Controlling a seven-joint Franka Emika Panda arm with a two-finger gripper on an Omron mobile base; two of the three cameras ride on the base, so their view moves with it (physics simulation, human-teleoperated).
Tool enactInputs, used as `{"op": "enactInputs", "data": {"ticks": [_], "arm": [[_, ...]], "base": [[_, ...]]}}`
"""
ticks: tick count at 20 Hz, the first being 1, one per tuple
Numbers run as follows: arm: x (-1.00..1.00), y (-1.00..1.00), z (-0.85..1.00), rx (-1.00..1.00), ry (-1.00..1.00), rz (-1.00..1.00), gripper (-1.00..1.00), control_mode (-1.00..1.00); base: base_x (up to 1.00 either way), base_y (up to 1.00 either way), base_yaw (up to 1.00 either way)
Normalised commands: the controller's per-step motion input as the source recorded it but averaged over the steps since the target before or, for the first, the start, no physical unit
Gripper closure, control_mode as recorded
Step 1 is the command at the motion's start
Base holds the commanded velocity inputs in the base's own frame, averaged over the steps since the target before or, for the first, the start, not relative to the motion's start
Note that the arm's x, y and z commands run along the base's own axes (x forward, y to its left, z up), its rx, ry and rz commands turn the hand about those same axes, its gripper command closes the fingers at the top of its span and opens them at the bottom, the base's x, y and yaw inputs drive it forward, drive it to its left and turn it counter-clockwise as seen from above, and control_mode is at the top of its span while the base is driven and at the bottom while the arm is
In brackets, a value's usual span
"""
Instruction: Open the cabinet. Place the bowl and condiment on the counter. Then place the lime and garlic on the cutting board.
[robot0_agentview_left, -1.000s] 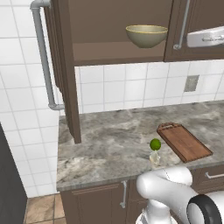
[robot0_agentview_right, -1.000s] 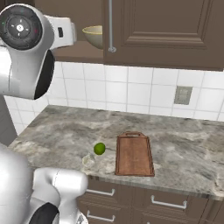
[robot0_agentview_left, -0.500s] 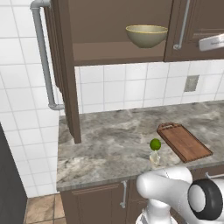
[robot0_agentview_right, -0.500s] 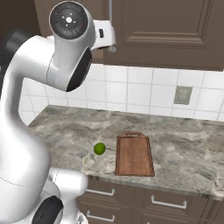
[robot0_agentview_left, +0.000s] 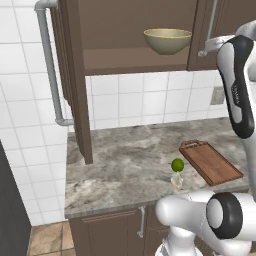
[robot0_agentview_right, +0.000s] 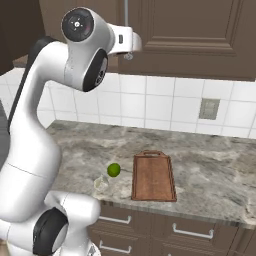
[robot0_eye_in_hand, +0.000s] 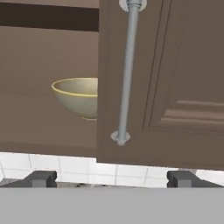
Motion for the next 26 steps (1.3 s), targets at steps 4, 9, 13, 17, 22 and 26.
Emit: {"op": "enactInputs", "data": {"ticks": [4, 9, 13, 17, 22, 26], "arm": [[0.72, -0.29, 0.0, 0.03, 0.0, -0.13, -1.0, -1.0], [0.67, -0.04, 0.0, 0.01, -0.05, -0.02, -1.0, -1.0], [0.64, 0.0, 0.0, 0.0, -0.11, 0.0, -1.0, -1.0], [0.64, -0.08, 0.0, 0.0, -0.11, 0.0, -1.0, -1.0], [0.5, -0.22, 0.0, 0.02, -0.1, -0.01, 1.0, -1.0], [0.26, -0.23, 0.0, 0.03, -0.03, -0.01, 1.0, -1.0]], "base": [[0.0, 0.0, 0.0], [0.0, 0.0, 0.0], [0.0, 0.0, 0.0], [0.0, 0.0, 0.0], [0.0, 0.0, 0.0], [0.0, 0.0, 0.0]]}}
